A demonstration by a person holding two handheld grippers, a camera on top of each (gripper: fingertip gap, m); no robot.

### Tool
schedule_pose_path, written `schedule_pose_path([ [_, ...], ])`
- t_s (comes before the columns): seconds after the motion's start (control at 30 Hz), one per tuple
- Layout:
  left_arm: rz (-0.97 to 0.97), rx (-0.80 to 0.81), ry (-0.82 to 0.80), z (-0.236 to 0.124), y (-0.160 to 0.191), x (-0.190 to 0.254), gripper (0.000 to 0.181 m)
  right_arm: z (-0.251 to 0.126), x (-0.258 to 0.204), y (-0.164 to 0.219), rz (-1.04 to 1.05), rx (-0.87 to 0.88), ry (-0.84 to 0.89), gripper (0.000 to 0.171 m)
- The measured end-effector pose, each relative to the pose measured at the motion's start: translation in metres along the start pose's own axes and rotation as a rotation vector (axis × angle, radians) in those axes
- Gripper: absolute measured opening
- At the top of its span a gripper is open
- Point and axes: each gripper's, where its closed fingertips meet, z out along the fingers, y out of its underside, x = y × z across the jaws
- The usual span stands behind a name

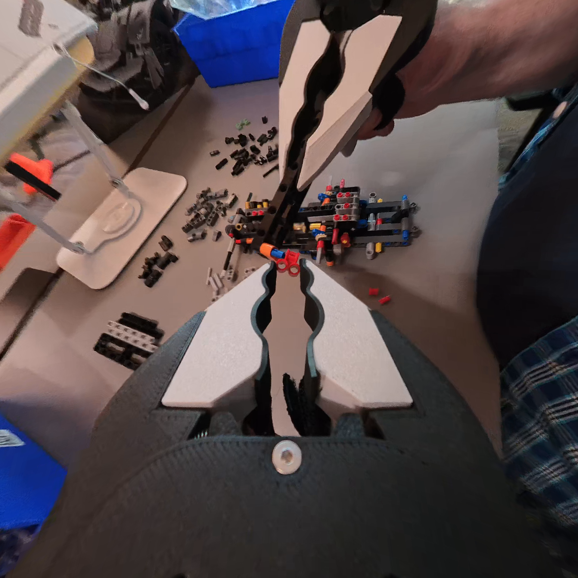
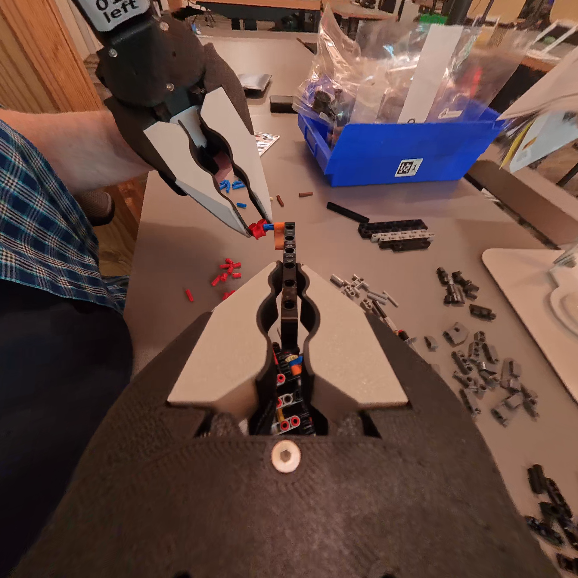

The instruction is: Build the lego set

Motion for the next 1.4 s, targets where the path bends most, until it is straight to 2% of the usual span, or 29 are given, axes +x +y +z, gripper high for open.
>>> schedule_pose_path([
  [0.2, 0.197, -0.031, -0.142, -0.006, -0.01, -0.004, 0.013, -0.007, 0.005, -0.013, -0.094, 0.023, 0.054, 0.005],
  [0.37, 0.217, -0.045, -0.156, -0.006, -0.011, -0.004, 0.013, -0.009, 0.008, -0.012, -0.093, 0.018, 0.059, 0.005],
  [0.67, 0.091, -0.155, -0.127, 0.003, 0.023, -0.015, 0.014, -0.012, 0.014, -0.004, -0.054, 0.009, 0.078, 0.005],
  [1.3, -0.31, 0.115, 0.015, 0.006, 0.014, -0.021, 0.013, -0.013, 0.021, 0.002, 0.02, 0.025, 0.094, 0.005],
  [1.4, -0.352, 0.12, 0.029, 0.007, 0.018, -0.023, 0.013, -0.013, 0.022, 0.002, 0.024, 0.024, 0.095, 0.005],
])
